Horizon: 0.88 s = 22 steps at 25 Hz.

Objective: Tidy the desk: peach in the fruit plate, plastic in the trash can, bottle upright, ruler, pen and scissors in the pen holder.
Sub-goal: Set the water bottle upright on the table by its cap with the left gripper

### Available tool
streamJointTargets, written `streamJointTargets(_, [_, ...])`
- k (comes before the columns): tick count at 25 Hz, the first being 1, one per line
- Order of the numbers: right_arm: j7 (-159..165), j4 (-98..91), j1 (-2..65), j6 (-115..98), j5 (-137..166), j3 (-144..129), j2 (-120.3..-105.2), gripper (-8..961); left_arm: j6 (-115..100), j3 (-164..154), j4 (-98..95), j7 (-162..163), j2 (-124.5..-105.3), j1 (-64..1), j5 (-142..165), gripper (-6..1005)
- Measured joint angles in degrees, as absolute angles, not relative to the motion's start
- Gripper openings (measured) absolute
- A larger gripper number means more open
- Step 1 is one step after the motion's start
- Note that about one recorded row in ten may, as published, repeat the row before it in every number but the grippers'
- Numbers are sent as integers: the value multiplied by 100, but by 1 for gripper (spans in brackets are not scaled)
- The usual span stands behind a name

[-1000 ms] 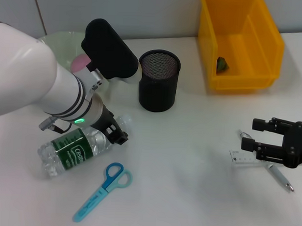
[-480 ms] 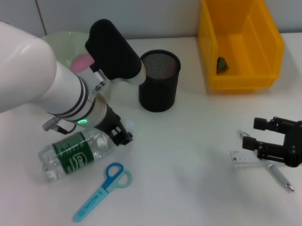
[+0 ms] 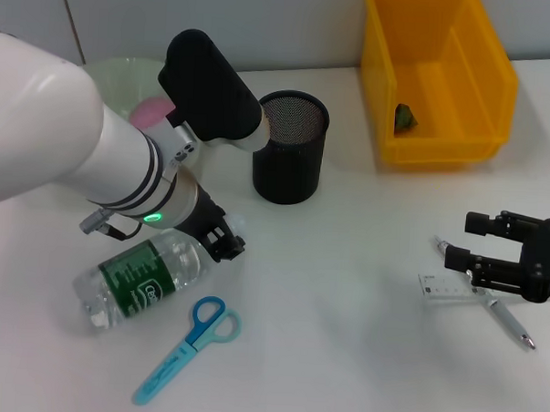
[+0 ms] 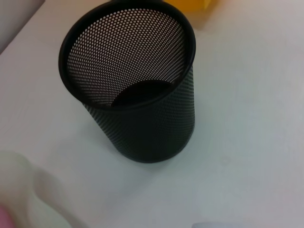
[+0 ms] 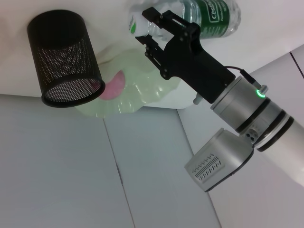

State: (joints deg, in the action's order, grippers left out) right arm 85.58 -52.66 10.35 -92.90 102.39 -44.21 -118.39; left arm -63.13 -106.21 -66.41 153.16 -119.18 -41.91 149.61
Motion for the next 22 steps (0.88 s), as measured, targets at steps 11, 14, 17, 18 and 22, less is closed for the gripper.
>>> streamJointTargets(11, [8692,-5308,1060,-9290,10239,-4339,-11830,739,-6414,-10606,-6946,15157,-11918,-4179,14762,444])
streamJointTargets(14, [8692,-5309,1063,-9290,10239,-4333,-11830,739,-6433,-10588,-6986,15156,-11917,-4168,14761,443])
streamJointTargets(17, [8692,-5308,1063,-9290,10239,-4332,-11830,739,-6474,-10464,-7065,15154,-11905,-4146,14761,443])
streamJointTargets(18, [8692,-5304,1064,-9290,10239,-4332,-11829,739,-6480,-10436,-7080,15154,-11898,-4143,14763,443])
streamJointTargets(22, [8693,-5296,1064,-9290,10239,-4333,-11830,738,-6517,-10372,-7109,15152,-11891,-4134,14789,442])
